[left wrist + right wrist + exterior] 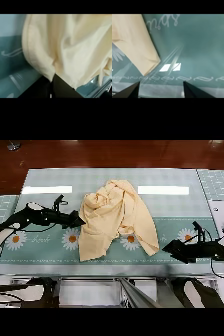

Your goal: Fold the shirts.

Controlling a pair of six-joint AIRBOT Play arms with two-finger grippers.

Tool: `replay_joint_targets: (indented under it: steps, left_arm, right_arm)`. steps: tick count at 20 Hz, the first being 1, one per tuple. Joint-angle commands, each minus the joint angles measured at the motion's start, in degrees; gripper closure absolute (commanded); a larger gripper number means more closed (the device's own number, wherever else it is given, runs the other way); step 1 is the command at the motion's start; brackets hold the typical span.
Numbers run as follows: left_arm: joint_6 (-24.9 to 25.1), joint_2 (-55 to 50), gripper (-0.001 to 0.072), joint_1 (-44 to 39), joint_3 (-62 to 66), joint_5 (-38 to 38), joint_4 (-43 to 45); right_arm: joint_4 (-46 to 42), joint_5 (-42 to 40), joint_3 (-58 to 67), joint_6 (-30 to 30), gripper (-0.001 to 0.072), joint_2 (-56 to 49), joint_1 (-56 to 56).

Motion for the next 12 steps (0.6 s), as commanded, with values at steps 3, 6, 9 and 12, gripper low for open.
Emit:
replay_joint_targets:
  steps: [3,6,9,12]
  left_arm:
    - [1.79,-0.09,0.0689,-1.31,1.01,-2.27,-1.51]
    - [1.77,-0.09,0.0689,-1.31,1.01,-2.27,-1.51]
    - [1.77,-0.09,0.0689,-1.31,1.01,-2.25,-1.53]
    - [1.77,-0.09,0.0689,-1.31,1.01,-2.25,-1.51]
  right_arm:
    - [-0.07,0.79,-1.88,2.34,0.0094,-2.95,6.25]
    - [1.97,-5.29,-1.88,4.66,0.0094,-6.73,13.64]
    - [6.67,-12.76,-1.27,4.59,0.0095,-11.56,18.73]
    - [10.23,-18.36,1.9,4.44,0.0095,-15.15,22.4]
